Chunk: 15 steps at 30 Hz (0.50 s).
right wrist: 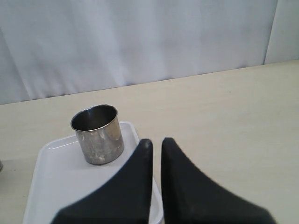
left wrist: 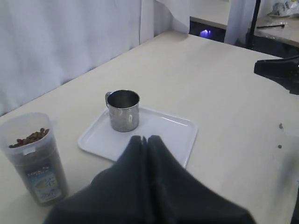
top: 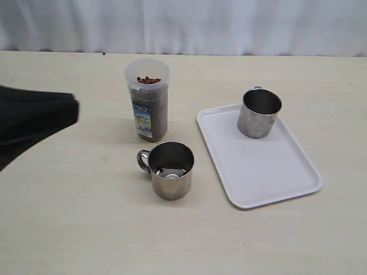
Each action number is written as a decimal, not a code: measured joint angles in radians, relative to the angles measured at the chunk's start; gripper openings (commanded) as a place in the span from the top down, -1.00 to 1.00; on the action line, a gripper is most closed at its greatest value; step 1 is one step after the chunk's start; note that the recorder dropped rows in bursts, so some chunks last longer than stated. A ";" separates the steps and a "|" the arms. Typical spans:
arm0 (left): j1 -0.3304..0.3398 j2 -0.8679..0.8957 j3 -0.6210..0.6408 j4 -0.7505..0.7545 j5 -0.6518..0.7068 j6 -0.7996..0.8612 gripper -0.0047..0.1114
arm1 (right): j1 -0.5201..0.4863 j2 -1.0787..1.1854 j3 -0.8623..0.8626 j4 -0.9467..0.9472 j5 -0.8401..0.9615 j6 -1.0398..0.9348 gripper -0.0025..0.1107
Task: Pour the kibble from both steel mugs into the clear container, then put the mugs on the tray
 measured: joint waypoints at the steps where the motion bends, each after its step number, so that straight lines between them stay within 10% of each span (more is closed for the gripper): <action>1: 0.000 -0.043 0.012 -0.003 0.022 0.000 0.92 | 0.000 0.000 0.000 0.000 0.000 0.000 0.87; 15: 0.033 -0.400 0.022 -0.027 0.115 0.000 0.92 | 0.000 0.000 0.000 0.000 0.000 0.000 0.87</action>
